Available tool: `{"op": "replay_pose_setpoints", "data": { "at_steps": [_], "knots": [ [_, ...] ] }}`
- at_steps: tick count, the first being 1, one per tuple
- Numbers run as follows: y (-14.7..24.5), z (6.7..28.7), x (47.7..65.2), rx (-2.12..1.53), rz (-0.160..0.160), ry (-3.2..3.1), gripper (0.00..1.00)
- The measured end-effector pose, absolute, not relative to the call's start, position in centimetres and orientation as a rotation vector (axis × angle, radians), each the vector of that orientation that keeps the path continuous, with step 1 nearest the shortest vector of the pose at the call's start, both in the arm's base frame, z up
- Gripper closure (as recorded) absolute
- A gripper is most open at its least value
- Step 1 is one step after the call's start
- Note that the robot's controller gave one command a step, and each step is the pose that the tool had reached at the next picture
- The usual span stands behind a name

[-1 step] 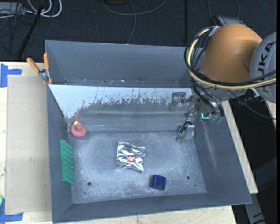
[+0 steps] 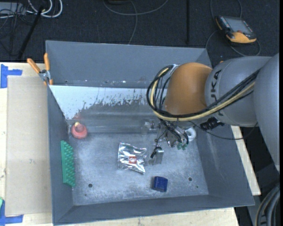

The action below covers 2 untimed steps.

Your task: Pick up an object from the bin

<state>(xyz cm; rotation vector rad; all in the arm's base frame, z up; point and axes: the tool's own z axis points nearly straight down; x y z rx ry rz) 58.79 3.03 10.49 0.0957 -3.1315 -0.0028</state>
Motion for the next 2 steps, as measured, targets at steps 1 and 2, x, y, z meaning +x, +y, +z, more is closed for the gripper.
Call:
{"op": "replay_pose_setpoints", "data": {
  "at_steps": [1, 2],
  "knots": [
    [4.26, 6.82, 53.77, 0.33, -0.001, -3.119, 0.0],
    [4.24, 6.92, 53.88, 0.33, 0.0, -3.122, 1.0]
  ]
}}
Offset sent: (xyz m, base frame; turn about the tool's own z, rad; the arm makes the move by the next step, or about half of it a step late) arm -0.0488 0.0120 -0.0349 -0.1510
